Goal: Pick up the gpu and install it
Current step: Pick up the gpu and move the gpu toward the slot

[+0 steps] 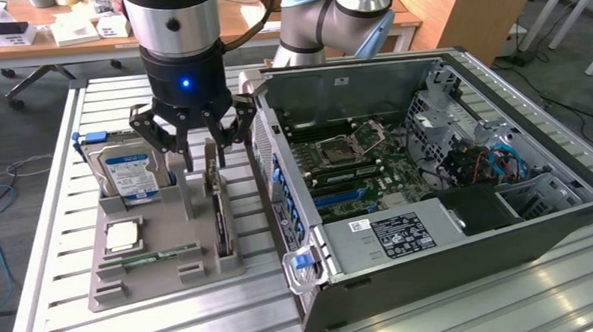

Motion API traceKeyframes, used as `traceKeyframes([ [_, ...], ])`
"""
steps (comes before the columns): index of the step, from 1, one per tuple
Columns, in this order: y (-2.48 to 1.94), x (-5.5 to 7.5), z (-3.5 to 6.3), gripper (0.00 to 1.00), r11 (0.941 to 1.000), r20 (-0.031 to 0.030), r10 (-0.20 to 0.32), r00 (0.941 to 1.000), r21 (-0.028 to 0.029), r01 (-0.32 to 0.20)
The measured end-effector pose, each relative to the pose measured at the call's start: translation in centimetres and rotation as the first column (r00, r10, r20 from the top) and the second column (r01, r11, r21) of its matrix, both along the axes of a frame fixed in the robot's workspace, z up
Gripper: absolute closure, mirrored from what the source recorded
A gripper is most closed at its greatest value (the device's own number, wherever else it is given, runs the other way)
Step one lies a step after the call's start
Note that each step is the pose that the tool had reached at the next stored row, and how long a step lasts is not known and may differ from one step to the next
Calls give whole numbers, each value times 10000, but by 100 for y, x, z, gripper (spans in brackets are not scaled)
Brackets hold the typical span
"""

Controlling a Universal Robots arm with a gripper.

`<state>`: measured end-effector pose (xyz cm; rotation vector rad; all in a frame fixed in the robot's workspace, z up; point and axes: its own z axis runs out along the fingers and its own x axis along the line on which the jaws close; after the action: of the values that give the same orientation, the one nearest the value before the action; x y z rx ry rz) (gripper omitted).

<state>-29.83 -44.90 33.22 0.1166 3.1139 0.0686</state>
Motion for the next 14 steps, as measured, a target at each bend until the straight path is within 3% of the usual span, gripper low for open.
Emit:
traceKeyframes([
  [14,1,0,-17,53,10000,4,-1,10000,4,1],
])
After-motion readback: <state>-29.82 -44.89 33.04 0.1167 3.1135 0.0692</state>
